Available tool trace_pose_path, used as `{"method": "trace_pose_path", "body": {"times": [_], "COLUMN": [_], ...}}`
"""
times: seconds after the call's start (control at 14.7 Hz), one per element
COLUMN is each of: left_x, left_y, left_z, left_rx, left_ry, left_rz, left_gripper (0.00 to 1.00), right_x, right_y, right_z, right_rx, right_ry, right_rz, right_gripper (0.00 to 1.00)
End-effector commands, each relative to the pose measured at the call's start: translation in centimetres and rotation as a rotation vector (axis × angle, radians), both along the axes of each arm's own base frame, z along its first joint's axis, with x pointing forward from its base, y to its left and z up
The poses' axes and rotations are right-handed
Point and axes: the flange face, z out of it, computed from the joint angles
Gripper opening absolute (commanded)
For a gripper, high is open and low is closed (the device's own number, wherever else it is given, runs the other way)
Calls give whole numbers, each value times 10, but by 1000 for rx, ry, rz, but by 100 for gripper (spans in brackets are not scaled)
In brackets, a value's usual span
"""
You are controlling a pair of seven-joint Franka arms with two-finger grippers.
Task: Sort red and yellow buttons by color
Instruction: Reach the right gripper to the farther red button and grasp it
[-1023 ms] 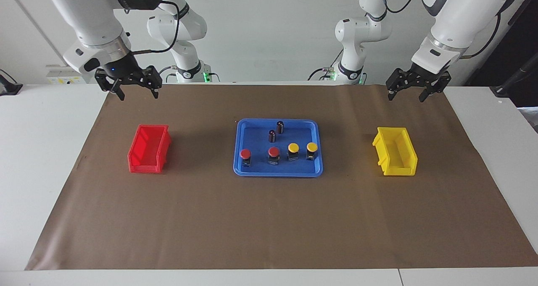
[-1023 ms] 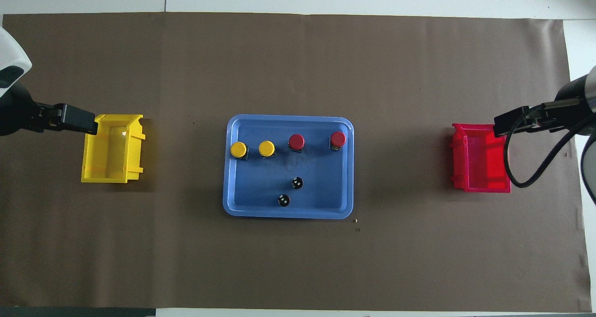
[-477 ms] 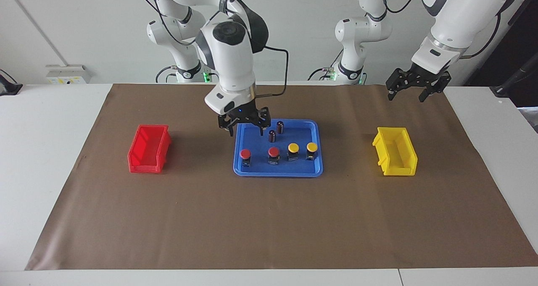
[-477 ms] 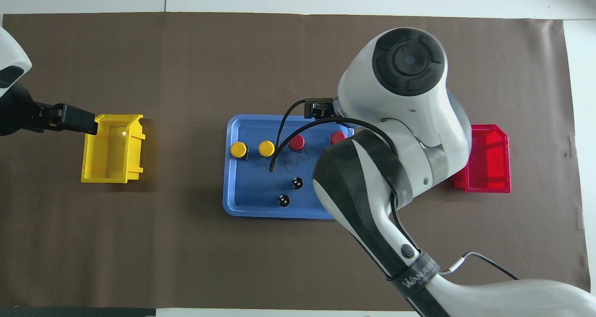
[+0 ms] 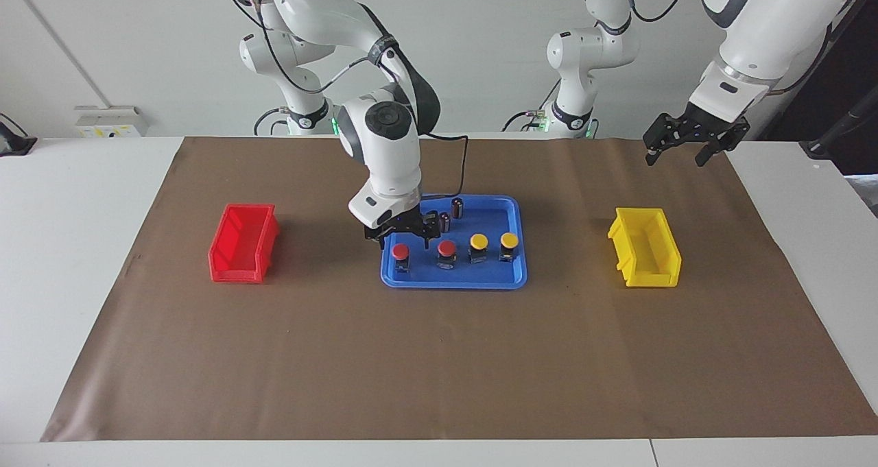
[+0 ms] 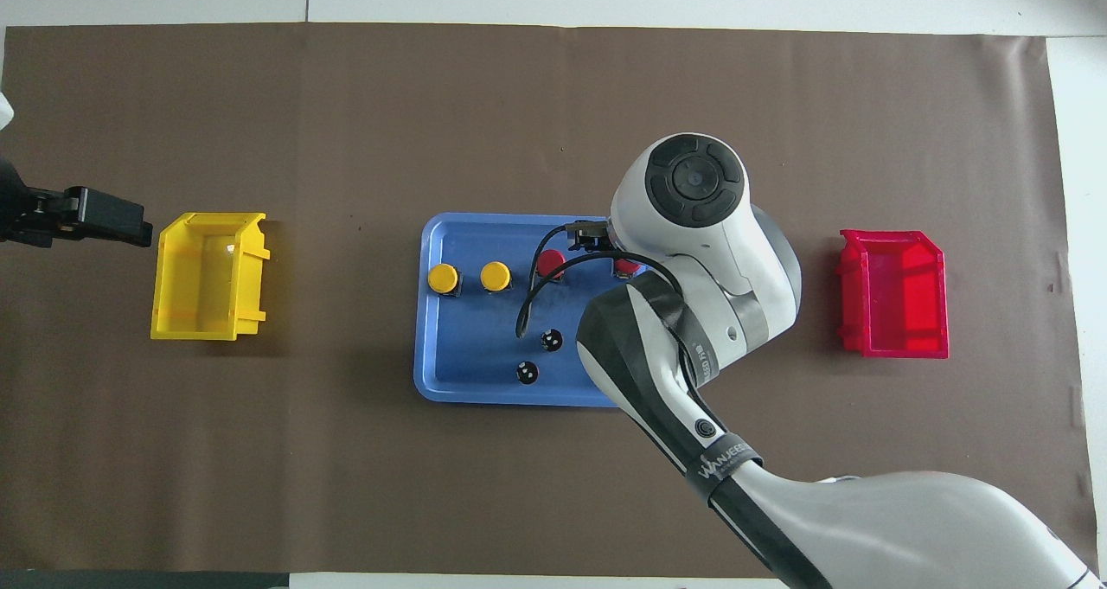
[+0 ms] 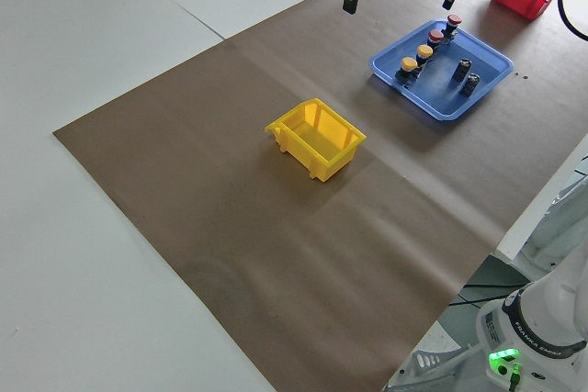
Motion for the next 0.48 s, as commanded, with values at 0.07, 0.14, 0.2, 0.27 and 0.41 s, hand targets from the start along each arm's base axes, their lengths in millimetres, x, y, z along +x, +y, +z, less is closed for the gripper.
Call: {"method": "trace_pose_path", "body": {"times": [0.07,0.14,0.2,0.27,0.41], "left_x": [-10,-12,-15,-13,-15], "left_y": [-1,-3,-6,-8,-11], "left_z": [-3,-5,-6,-8,-13], "left_rx": [-5,-4,-3,-5,-4], "left_ry": [3,3,-5,-28,-38], "left_rz": [-3,-6,4,18,25], "left_gripper": [100,100,100,100,100], "right_x": [-19,-17,-16,-15,-14], "right_y": [-9,-8,-8,-8,-6], "right_z": [-8,-12,-17,-20,-31], "right_rx": [3,10,10,15,9], "right_ry": [-24,-36,-41,-49,-54], "right_rz": [42,45,48,46,53], "right_gripper": [97,95,94,93,90]}}
